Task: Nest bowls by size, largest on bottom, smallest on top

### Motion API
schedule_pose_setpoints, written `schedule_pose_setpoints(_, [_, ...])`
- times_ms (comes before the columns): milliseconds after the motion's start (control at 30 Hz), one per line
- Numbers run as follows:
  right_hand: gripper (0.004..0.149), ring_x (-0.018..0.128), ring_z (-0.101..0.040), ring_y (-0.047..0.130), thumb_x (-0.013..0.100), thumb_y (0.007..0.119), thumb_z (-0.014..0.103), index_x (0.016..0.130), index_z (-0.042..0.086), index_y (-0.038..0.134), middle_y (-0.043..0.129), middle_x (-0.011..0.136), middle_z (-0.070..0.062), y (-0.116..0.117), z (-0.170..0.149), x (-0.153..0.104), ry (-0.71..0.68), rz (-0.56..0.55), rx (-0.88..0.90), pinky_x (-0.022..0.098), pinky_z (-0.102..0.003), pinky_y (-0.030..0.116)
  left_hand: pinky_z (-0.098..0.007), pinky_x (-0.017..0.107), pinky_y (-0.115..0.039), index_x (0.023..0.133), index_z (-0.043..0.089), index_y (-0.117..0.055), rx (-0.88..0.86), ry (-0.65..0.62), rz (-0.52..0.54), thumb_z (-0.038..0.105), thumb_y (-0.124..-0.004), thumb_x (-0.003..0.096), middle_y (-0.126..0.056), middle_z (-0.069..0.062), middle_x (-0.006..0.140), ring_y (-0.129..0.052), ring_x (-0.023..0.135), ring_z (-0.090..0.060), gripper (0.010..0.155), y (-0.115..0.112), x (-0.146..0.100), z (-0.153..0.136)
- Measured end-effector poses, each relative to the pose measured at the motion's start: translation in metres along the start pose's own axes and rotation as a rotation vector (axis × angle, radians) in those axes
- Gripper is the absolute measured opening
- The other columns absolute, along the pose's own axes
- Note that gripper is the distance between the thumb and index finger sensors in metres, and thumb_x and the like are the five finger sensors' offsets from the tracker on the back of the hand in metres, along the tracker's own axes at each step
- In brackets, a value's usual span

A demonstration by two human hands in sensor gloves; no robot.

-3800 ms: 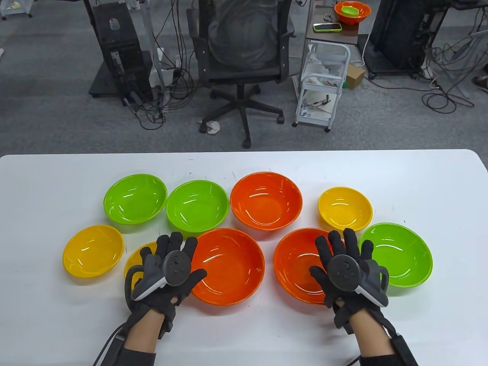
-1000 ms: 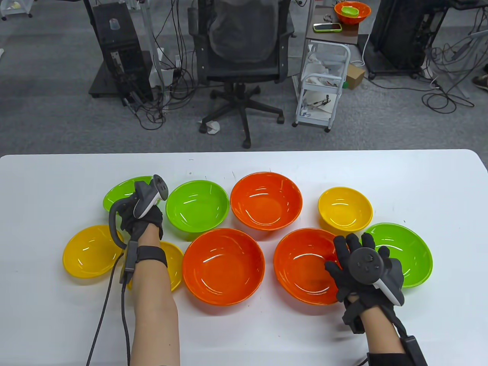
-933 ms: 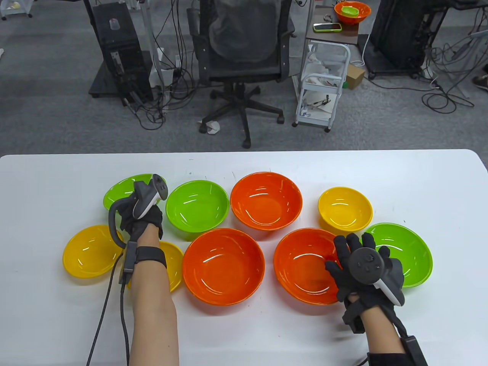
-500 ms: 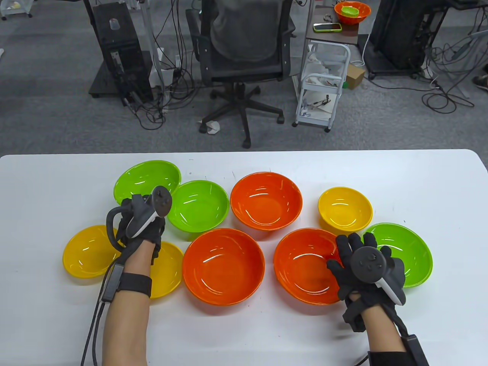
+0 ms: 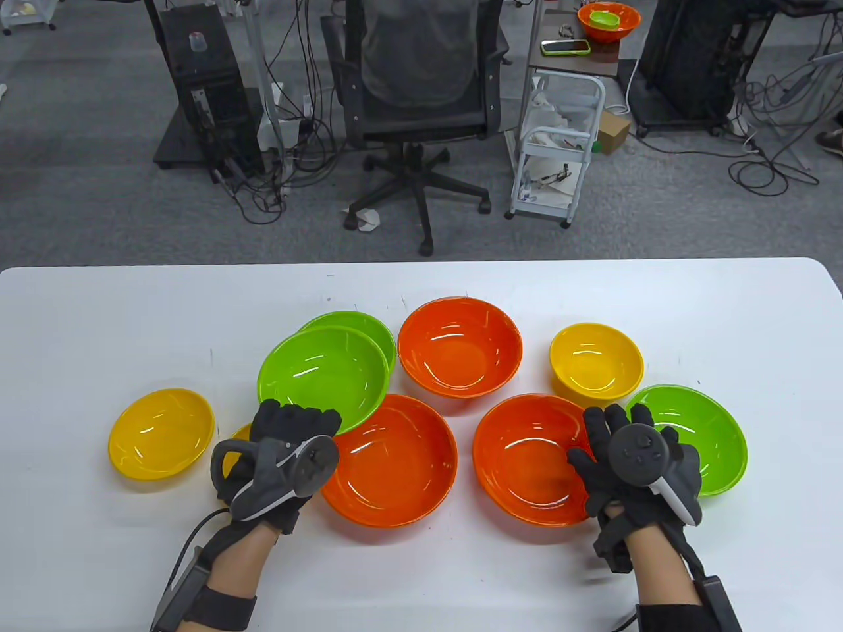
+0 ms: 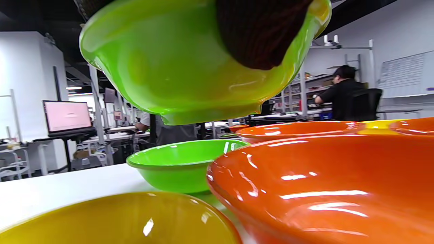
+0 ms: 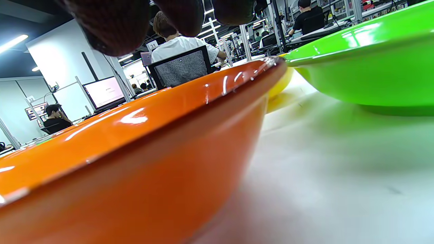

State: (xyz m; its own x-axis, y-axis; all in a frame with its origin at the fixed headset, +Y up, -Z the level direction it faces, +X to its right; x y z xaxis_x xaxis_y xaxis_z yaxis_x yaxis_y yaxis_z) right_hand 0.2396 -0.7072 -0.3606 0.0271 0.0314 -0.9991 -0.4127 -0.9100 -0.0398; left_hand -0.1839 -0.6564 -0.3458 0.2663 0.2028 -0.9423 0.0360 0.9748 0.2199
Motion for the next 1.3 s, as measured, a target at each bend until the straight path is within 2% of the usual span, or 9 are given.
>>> schedule_pose_setpoints(133, [0.070, 0.105, -0.050, 0.015, 0.049, 0.075, 0.043, 0.109, 0.015, 0.051, 0.040, 0.115, -0.020, 0.003, 0.001, 0.002, 0.001, 0.008, -0.012, 0.065, -0.075, 0.009, -0.055, 0.077, -0.063, 0.090, 0.034, -0.084, -0.071, -0.109, 0.009, 0.032, -0.084, 0.0460, -0.095, 0.004, 0.088, -0.091, 0.089, -0.027, 0.044, -0.010, -0.015, 0.006])
schedule_pose_setpoints(633, [0.071, 0.105, -0.051, 0.014, 0.049, 0.074, 0.043, 0.109, 0.014, 0.051, 0.040, 0.115, -0.020, 0.002, 0.000, 0.002, 0.015, 0.004, -0.024, 0.065, -0.075, 0.009, -0.056, 0.078, -0.061, 0.091, 0.034, -0.084, -0.104, -0.284, -0.028, 0.034, -0.081, 0.0465, -0.093, 0.003, 0.092, -0.088, 0.094, -0.028, 0.044, -0.026, -0.031, 0.040])
schedule_pose_setpoints(1300, [0.070, 0.104, -0.051, 0.015, 0.049, 0.074, 0.043, 0.109, 0.015, 0.050, 0.041, 0.115, -0.020, 0.007, 0.002, 0.001, 0.009, 0.020, -0.044, 0.065, -0.075, 0.009, -0.059, 0.078, -0.061, 0.091, 0.035, -0.084, -0.112, -0.316, -0.100, 0.037, -0.080, 0.0465, -0.092, 0.004, 0.094, -0.086, 0.097, -0.028, 0.045, -0.043, -0.031, 0.049])
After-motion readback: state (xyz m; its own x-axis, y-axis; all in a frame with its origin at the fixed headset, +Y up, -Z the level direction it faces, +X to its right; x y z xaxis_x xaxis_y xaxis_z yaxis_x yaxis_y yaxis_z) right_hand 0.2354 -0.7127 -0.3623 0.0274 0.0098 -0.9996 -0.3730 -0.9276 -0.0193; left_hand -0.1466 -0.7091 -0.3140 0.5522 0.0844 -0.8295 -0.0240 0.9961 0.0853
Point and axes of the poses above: the tracker on the back of each hand, its own z axis roughly to the thumb side, its own x axis roughly from the wrist to the fingertips, y = z × x, the point moved 4 cm from there along x, roughly from the wrist to the fingertips
